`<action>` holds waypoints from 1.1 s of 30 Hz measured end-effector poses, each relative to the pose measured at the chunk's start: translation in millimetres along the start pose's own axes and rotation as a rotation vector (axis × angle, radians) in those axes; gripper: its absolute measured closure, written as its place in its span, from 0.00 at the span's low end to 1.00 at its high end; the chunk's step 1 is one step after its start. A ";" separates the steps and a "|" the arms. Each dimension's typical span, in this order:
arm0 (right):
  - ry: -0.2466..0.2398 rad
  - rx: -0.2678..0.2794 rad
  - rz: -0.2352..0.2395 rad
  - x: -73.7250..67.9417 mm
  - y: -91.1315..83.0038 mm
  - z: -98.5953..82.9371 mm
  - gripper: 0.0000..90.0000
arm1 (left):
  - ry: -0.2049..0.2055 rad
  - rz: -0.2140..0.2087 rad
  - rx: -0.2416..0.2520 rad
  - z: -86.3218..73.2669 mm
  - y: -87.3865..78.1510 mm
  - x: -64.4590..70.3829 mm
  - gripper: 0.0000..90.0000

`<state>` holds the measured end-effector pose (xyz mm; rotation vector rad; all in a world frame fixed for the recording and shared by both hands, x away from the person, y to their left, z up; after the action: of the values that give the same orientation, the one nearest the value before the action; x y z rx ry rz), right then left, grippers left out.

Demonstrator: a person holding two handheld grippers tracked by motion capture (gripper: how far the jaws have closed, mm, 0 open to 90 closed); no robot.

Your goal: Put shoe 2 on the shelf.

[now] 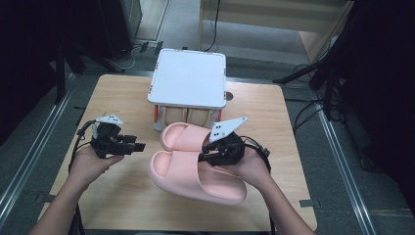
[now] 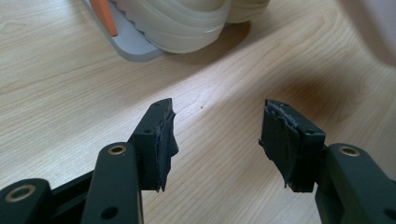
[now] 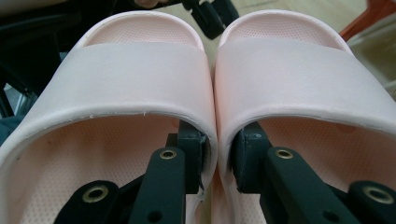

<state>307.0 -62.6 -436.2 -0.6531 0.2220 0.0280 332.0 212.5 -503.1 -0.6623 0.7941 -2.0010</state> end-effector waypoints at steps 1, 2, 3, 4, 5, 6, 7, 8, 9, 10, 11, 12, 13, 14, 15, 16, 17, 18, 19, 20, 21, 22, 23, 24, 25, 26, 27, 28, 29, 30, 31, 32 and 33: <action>-0.009 0.000 -0.003 0.4 -1.9 3.7 0.85 | -0.002 0.001 -0.001 -0.1 0.0 -0.6 0.49; -0.012 -0.001 -0.002 0.1 -3.7 7.2 0.85 | -0.003 0.002 -0.001 -0.1 0.4 -1.0 0.49; -0.020 -0.001 0.002 0.0 -5.6 10.8 0.85 | -0.005 0.004 -0.001 -0.3 0.9 -1.2 0.49; -0.025 -0.002 0.009 -0.5 -7.4 14.6 0.85 | -0.005 0.005 -0.003 -0.4 1.2 -1.4 0.49; -0.031 -0.005 0.014 -0.8 -9.7 18.5 0.85 | -0.002 0.005 -0.005 -0.6 1.2 -1.7 0.49; -0.037 -0.004 0.018 -0.5 -11.8 22.9 0.85 | -0.004 0.005 -0.004 -0.6 1.3 -1.5 0.49; -0.042 -0.003 0.016 0.1 -14.2 27.2 0.85 | -0.005 0.005 -0.003 -0.4 1.2 -1.4 0.49; -0.046 -0.002 0.016 0.8 -16.4 31.7 0.85 | -0.006 0.003 -0.002 -0.3 1.0 -1.3 0.49; -0.046 -0.001 0.013 1.5 -18.7 36.1 0.85 | -0.005 0.003 -0.003 -0.3 0.9 -1.3 0.49; -0.049 0.004 0.012 2.5 -20.7 40.8 0.85 | -0.005 0.003 -0.003 -0.4 1.0 -1.2 0.49; -0.049 0.009 0.010 3.3 -22.9 45.3 0.85 | -0.002 0.003 -0.005 -0.6 1.2 -1.4 0.49; -0.047 0.013 0.010 4.0 -24.8 49.8 0.85 | 0.001 0.002 -0.008 -1.0 1.4 -1.8 0.49; -0.045 0.016 0.008 5.1 -26.8 54.5 0.85 | -0.003 0.001 -0.012 -1.5 1.8 -1.7 0.49; -0.040 0.017 0.006 6.6 -28.9 58.9 0.85 | -0.006 0.004 -0.014 -2.0 2.4 -2.0 0.48; -0.042 0.019 -0.001 8.6 -30.9 63.6 0.85 | -0.007 0.004 -0.018 -2.6 3.0 -2.6 0.48; -0.038 0.020 -0.016 11.4 -33.4 69.3 0.85 | -0.009 0.006 -0.020 -3.0 3.2 -2.9 0.48; -0.033 0.018 -0.029 13.5 -34.9 72.7 0.85 | -0.011 0.007 -0.020 -3.2 3.5 -3.2 0.48; -0.028 0.017 -0.046 16.8 -37.1 77.4 0.85 | -0.014 0.010 -0.019 -3.2 3.9 -3.2 0.48; -0.019 0.014 -0.063 20.3 -39.2 82.0 0.85 | -0.013 0.010 -0.020 -3.3 3.9 -3.2 0.48; -0.014 0.019 -0.081 24.5 -41.3 87.1 0.85 | -0.012 0.009 -0.021 -3.3 4.0 -3.0 0.48; -0.001 0.020 -0.096 28.3 -43.5 91.8 0.85 | -0.012 0.008 -0.021 -3.4 4.3 -2.4 0.48; 0.013 0.027 -0.119 33.6 -46.3 97.5 0.85 | -0.010 0.009 -0.021 -3.3 4.4 -2.3 0.48; 0.024 0.032 -0.132 37.0 -48.0 100.7 0.85 | -0.010 0.010 -0.020 -3.3 4.6 -1.9 0.48; 0.037 0.038 -0.152 41.7 -49.7 104.9 0.85 | -0.010 0.008 -0.021 -3.3 4.8 -1.6 0.48; 0.049 0.040 -0.178 47.2 -51.4 108.8 0.85 | -0.006 0.006 -0.021 -3.3 5.0 -1.3 0.48; 0.068 0.043 -0.204 52.8 -52.5 112.5 0.85 | -0.001 0.001 -0.024 -3.5 5.4 -0.7 0.48; 0.089 0.043 -0.231 58.5 -53.3 115.9 0.85 | 0.003 0.004 -0.026 -3.5 6.2 -0.2 0.48; 0.110 0.042 -0.266 66.5 -54.1 119.7 0.85 | 0.004 0.000 -0.030 -3.8 6.8 0.4 0.48; 0.135 0.041 -0.292 72.4 -54.1 122.5 0.85 | 0.006 -0.002 -0.032 -3.9 7.1 0.8 0.48; 0.149 0.043 -0.310 77.4 -54.3 124.2 0.85 | 0.010 -0.004 -0.036 -4.0 7.2 1.1 0.48; 0.173 0.050 -0.329 83.9 -54.3 126.4 0.85 | 0.016 -0.005 -0.036 -4.0 7.4 1.4 0.48; 0.196 0.056 -0.347 90.3 -54.1 128.3 0.85 | 0.012 -0.007 -0.034 -3.9 7.8 2.5 0.48; 0.216 0.064 -0.362 96.7 -53.3 130.0 0.85 | 0.017 -0.011 -0.035 -3.8 7.9 3.0 0.48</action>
<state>431.9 -30.5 -324.7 -0.6246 0.3088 -0.3976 332.0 207.6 -511.0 -0.6719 0.8388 -2.0088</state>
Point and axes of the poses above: each handheld gripper's, and its own axes: y roughly forward along the jaws, z roughly out of its top, x roughly to its right, the point moved 6 cm from there along y, roughly forward along the jaws, and after that the axes turned 11 degrees about z, right-handed, at the moved point
